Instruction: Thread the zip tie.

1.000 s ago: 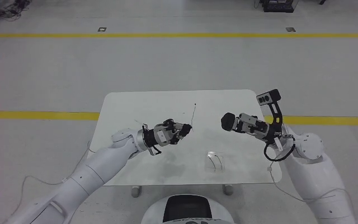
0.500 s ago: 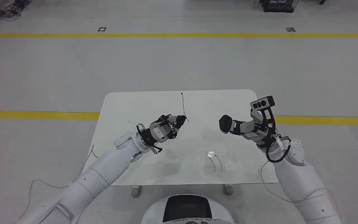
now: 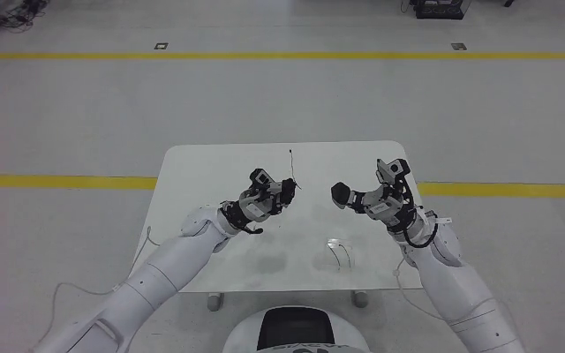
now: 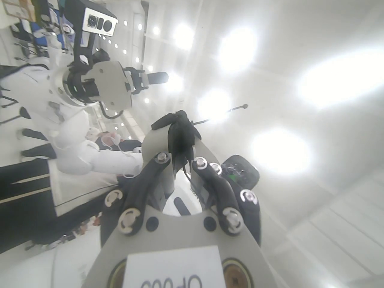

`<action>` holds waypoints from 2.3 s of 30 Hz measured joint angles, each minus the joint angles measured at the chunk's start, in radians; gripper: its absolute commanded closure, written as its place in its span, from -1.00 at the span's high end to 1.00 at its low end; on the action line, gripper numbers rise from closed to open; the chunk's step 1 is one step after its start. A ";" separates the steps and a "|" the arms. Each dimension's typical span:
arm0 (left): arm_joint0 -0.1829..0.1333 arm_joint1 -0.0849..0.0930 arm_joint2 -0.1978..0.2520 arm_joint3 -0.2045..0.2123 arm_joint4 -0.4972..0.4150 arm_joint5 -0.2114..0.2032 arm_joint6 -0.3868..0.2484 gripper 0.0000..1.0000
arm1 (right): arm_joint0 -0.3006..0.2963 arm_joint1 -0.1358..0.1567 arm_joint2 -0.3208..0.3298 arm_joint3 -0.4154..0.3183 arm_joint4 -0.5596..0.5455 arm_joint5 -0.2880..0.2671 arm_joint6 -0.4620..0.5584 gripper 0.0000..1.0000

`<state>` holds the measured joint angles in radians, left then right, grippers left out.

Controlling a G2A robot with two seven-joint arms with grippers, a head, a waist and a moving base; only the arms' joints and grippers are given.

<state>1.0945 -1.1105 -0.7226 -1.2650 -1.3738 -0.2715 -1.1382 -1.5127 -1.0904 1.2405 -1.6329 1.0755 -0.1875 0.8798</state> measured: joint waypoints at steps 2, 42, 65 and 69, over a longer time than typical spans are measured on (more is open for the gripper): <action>0.000 -0.004 -0.002 0.015 0.015 -0.017 0.017 -1.00 | 0.008 -0.005 -0.017 0.008 -0.011 -0.021 -0.020 1.00; 0.115 -0.008 -0.114 -0.116 0.024 0.061 0.226 -1.00 | 0.105 -0.044 -0.122 0.108 -0.090 -0.051 0.023 0.26; 0.115 -0.008 -0.114 -0.116 0.025 0.061 0.226 -1.00 | 0.228 -0.092 -0.202 0.248 -0.116 -0.063 0.081 -0.60; 0.115 -0.008 -0.114 -0.116 0.025 0.061 0.226 -1.00 | 0.249 -0.100 -0.212 0.272 -0.118 -0.062 0.089 -0.64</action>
<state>1.2094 -1.1185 -0.8366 -1.3809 -1.3485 -0.2103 -0.9124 -1.2634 -1.1904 1.0284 -1.3614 0.9578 -0.2490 0.9692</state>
